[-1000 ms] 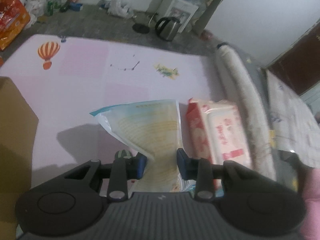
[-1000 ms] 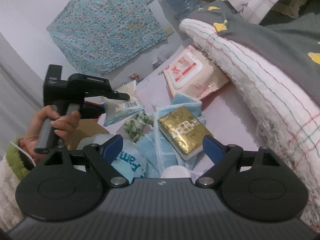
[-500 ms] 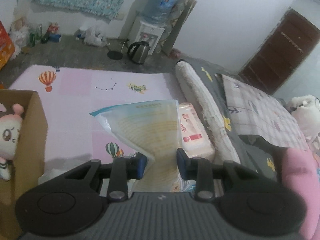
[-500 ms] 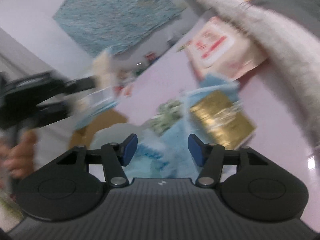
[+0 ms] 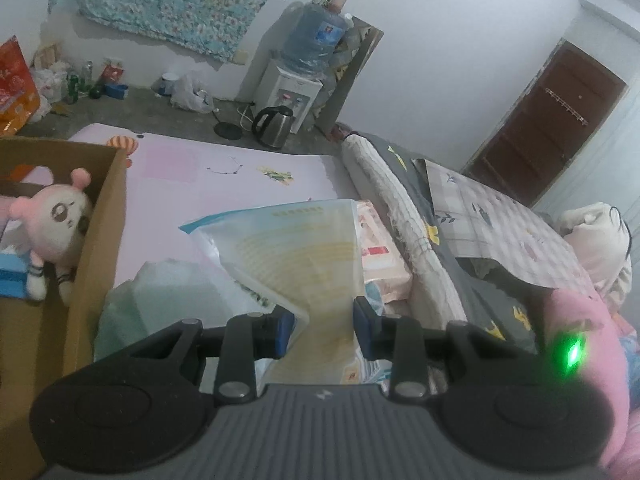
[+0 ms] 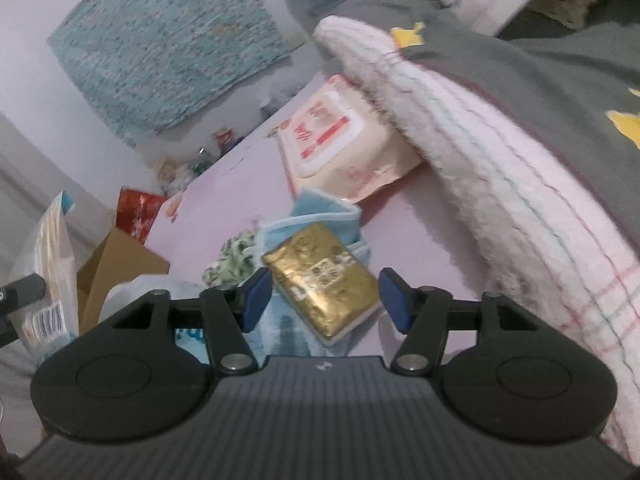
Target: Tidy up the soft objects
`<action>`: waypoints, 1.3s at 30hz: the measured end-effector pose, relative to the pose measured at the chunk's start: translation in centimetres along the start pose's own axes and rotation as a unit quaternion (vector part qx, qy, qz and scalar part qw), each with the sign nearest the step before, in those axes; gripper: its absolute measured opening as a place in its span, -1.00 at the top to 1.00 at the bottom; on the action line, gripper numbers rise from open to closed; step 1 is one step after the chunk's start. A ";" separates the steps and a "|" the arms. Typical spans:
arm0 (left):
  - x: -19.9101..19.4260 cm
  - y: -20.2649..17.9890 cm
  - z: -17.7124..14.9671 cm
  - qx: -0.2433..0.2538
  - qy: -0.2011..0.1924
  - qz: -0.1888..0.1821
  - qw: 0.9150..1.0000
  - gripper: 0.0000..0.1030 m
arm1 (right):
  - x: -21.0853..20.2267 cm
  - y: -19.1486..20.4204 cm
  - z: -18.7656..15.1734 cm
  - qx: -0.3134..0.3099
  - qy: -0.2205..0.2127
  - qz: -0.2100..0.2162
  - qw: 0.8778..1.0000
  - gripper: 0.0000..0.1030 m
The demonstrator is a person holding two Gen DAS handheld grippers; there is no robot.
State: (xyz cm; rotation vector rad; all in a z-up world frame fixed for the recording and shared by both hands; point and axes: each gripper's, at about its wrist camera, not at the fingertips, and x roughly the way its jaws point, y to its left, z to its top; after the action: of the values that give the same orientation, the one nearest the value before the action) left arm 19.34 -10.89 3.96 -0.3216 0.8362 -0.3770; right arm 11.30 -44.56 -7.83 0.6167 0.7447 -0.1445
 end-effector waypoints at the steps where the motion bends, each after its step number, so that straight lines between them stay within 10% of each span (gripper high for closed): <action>1: -0.3 -0.1 -0.5 0.003 -0.001 -0.001 1.000 0.35 | 0.4 0.5 0.2 -0.012 0.004 -0.005 1.000 -0.50; 6: -0.8 -0.7 -2.2 0.026 -0.002 0.015 1.000 0.35 | 3.1 1.5 0.6 -0.045 0.039 -0.018 0.998 -0.58; 11: -1.7 -0.3 -2.8 0.034 -0.020 0.031 0.999 0.35 | 2.3 0.8 0.8 -0.033 0.037 -0.011 0.999 0.21; 16: -2.1 0.4 -2.6 0.027 -0.032 0.033 0.999 0.35 | -0.4 1.6 1.0 -0.077 0.011 -0.067 0.995 0.50; 21: -2.1 1.1 -2.8 0.021 -0.028 0.025 0.999 0.35 | -2.0 0.7 0.8 -0.088 0.006 -0.145 0.985 0.47; 25: -2.0 1.2 -3.1 0.025 -0.028 0.029 0.999 0.35 | -3.7 1.0 0.8 -0.089 -0.026 -0.101 0.991 0.45; 32: -1.8 1.4 -3.1 0.023 -0.025 0.031 0.999 0.35 | 0.3 5.7 0.2 -0.184 0.007 -0.067 0.981 -0.58; 39: -1.6 1.4 -3.4 0.027 -0.018 0.030 0.999 0.35 | 5.4 2.0 1.2 -0.084 0.072 -0.034 0.993 -0.44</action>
State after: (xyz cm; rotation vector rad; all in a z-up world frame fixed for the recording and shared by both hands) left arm 16.07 -9.34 2.27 -0.2522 0.7970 -0.3364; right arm 16.65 -43.13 -9.87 0.4441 0.9070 -0.0987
